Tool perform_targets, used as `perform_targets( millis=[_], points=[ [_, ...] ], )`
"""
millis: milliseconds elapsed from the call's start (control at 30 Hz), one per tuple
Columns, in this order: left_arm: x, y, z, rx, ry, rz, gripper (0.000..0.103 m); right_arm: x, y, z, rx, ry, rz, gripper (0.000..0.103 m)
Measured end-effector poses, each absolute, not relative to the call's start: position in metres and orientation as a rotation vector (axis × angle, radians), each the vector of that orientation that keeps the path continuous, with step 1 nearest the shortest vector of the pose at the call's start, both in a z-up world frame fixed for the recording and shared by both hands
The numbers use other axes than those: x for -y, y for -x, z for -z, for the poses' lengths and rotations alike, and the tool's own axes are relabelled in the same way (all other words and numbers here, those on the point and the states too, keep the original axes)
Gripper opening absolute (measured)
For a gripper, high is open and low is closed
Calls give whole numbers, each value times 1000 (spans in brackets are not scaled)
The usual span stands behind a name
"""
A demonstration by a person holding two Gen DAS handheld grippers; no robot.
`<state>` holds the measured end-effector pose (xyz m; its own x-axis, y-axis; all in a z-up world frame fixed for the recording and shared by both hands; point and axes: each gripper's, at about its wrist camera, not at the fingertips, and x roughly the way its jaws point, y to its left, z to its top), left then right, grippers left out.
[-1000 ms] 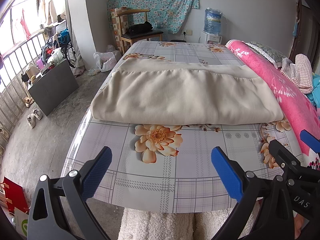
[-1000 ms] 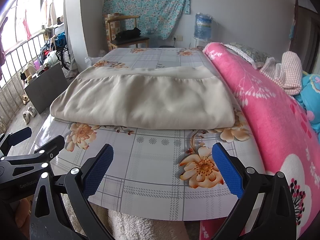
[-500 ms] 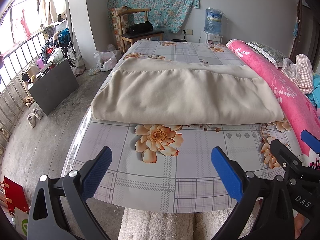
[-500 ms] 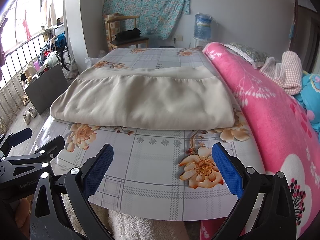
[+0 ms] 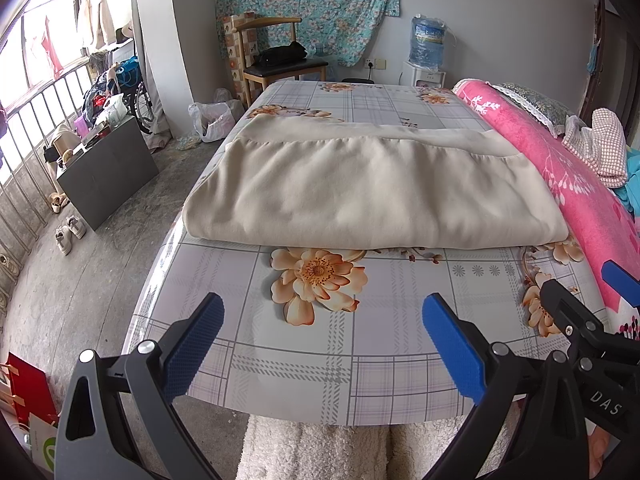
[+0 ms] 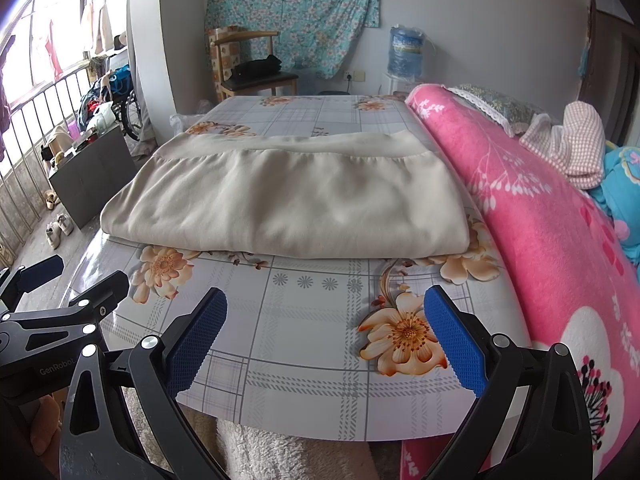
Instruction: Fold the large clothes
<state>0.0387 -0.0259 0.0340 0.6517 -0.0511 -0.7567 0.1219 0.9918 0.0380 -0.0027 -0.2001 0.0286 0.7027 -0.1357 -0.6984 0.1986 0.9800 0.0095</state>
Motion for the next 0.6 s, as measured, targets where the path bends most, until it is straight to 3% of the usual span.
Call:
perform_targets(
  millis=[600],
  points=[
    [25,-38,-33,-859,-86,96,98,201,3,-26,-772,-86,184,95]
  ],
)
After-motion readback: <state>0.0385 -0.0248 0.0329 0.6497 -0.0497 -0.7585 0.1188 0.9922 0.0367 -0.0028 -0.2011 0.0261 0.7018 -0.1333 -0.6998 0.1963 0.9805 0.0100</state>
